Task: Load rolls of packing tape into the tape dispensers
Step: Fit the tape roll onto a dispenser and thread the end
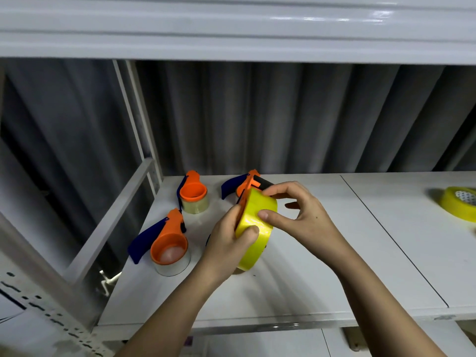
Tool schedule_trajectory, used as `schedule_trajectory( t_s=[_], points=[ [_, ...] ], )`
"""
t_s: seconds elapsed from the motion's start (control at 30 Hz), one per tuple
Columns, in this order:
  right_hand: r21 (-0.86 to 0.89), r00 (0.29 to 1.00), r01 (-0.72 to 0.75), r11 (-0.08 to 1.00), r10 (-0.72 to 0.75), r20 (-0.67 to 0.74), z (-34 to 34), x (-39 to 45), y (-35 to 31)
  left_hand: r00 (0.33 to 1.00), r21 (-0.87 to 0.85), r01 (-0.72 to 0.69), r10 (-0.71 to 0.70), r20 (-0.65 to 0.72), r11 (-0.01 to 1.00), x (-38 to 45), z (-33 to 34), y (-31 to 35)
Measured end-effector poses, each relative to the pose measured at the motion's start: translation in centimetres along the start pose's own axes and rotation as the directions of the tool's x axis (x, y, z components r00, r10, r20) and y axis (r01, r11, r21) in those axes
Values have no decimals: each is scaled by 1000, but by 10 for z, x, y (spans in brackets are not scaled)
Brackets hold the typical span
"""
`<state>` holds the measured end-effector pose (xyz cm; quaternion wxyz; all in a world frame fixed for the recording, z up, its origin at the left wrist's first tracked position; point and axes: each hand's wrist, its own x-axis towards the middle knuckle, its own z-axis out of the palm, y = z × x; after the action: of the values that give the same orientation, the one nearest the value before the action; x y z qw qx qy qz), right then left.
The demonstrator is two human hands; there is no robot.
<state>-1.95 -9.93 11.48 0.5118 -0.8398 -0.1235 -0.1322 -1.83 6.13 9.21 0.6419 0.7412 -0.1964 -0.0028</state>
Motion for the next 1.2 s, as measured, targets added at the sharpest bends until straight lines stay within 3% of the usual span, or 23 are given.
schedule_trajectory(
  t_s=[0.37, 0.5, 0.63, 1.1, 1.2],
  points=[
    [-81, 994, 97, 992, -101, -41, -6, 1, 2, 1000, 28, -9, 9, 8, 1000, 0, -3, -5],
    [-340, 940, 274, 900, -325, -103, -1, -1, 6, 1000, 1, 10, -10, 0, 1000, 0, -2, -6],
    [-505, 886, 307, 807, -437, -159, 10, -5, 9, 998, -61, 50, -52, -31, 997, 1, 2, -5],
    [-486, 889, 144, 862, -328, -319, 27, -12, 11, 996, 30, 80, -81, 37, 996, 0, -1, -7],
    [-490, 905, 125, 863, -302, -300, 19, -9, 13, 991, -74, 123, -119, 64, 990, -5, 1, -2]
  ],
)
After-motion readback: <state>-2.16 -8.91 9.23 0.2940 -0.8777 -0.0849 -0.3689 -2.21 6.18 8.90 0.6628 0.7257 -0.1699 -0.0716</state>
